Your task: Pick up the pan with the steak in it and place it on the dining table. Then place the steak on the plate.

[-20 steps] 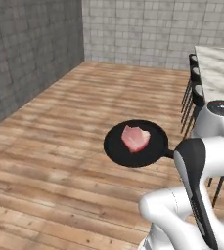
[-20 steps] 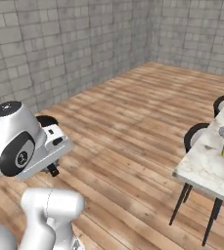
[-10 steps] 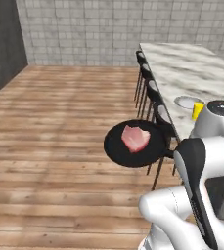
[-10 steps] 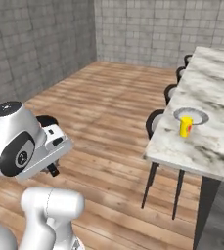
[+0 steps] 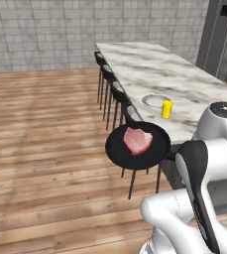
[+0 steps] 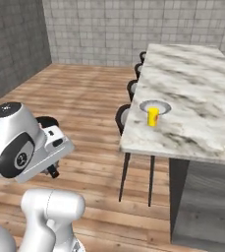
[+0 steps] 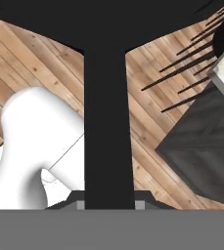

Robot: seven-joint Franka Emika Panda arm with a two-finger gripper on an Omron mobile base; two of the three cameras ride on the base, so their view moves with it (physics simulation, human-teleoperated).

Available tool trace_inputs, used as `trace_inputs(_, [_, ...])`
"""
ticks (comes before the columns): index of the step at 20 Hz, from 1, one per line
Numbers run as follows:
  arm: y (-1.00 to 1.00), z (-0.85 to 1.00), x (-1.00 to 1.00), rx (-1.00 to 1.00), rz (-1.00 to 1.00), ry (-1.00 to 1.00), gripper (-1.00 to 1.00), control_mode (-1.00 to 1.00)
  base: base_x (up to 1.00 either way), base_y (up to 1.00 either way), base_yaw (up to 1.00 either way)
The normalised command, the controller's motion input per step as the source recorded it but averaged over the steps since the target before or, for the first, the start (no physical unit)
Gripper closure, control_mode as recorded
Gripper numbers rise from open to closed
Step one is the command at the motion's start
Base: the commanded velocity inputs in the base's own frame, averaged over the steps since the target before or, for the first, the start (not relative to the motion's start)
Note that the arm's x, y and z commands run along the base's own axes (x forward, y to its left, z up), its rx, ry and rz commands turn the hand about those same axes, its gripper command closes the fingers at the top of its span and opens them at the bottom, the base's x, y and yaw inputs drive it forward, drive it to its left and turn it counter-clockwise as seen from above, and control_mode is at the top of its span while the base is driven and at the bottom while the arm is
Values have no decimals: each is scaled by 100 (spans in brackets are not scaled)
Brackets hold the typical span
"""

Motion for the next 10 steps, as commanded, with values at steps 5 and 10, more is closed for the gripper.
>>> trace_inputs(5, [0, 0, 0, 0, 0, 0, 100, 100, -23, 22, -10])
trace_inputs(10, [0, 0, 0, 0, 0, 0, 100, 100, -12, 75, -15])
